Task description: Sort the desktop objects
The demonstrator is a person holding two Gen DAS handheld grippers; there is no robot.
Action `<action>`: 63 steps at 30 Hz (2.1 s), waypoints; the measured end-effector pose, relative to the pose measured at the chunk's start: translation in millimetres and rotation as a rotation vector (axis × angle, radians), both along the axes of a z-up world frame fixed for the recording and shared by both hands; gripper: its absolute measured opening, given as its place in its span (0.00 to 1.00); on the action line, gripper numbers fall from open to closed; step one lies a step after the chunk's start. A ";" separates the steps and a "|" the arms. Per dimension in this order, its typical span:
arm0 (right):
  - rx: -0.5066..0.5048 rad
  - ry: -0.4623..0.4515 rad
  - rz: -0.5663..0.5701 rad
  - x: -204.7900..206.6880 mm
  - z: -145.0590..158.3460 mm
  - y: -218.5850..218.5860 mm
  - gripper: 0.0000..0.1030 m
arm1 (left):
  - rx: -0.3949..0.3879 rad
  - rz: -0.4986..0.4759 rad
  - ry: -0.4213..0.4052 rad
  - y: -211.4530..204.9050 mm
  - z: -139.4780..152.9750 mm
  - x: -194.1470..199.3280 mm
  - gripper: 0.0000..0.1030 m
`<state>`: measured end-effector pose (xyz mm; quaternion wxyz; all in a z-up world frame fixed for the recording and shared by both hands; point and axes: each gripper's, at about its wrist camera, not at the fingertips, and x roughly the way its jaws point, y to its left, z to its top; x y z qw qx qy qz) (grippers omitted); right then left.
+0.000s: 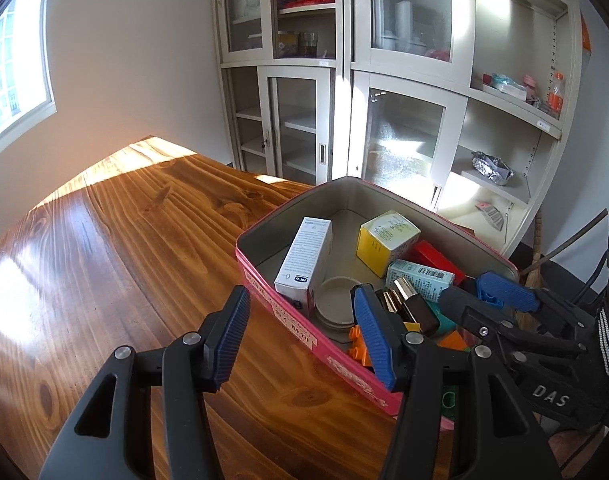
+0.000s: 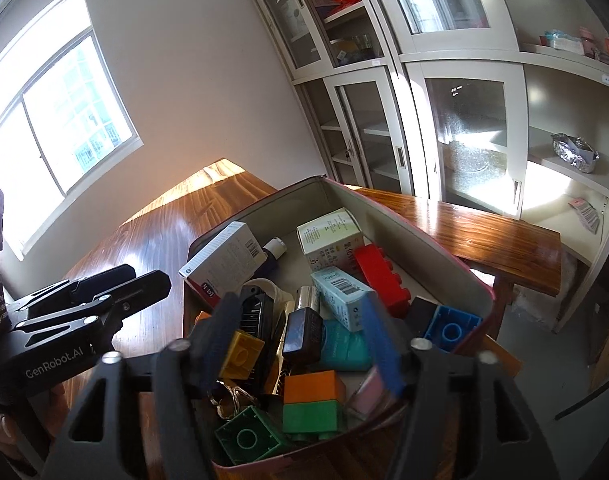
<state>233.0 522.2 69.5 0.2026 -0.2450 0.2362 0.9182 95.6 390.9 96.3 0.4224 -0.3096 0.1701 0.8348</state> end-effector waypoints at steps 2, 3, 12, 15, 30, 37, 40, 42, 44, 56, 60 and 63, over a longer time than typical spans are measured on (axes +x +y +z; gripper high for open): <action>0.024 0.003 -0.026 8.4 4.1 -2.3 0.79 | 0.007 -0.003 0.024 -3.9 2.7 6.0 0.57; 0.030 0.003 -0.037 12.0 5.3 -2.9 0.79 | 0.010 -0.004 0.034 -5.5 3.9 8.9 0.57; 0.091 -0.050 -0.121 46.1 9.8 -11.9 0.99 | 0.082 -0.001 0.083 -26.8 19.2 34.0 0.82; 0.133 -0.071 -0.142 56.8 17.0 -22.0 0.99 | 0.104 0.011 0.061 -35.5 22.7 39.1 0.84; 0.251 -0.045 -0.140 88.1 50.5 -80.7 1.00 | 0.197 0.076 0.117 -91.4 46.1 71.6 0.91; 0.196 -0.066 -0.136 88.1 35.4 -82.6 1.00 | 0.092 0.089 0.216 -85.6 33.5 93.7 0.92; 0.188 -0.077 -0.131 89.1 30.0 -83.6 1.00 | 0.050 0.096 0.224 -80.5 27.3 98.8 0.92; 0.179 -0.080 -0.132 90.4 27.3 -82.3 1.00 | 0.039 0.089 0.197 -78.4 23.2 98.7 0.92; 0.168 -0.081 -0.140 91.8 25.4 -79.1 1.00 | 0.030 0.078 0.173 -76.1 19.0 97.7 0.92; 0.169 -0.162 -0.209 99.7 3.8 -61.0 1.00 | 0.003 0.040 0.112 -63.4 9.0 92.9 0.92; 0.108 -0.164 -0.227 105.6 -5.0 -47.2 1.00 | -0.003 0.018 0.103 -56.2 7.3 92.8 0.92; 0.099 -0.167 -0.235 106.5 -8.6 -42.8 1.00 | -0.007 -0.005 0.099 -50.6 5.9 93.9 0.92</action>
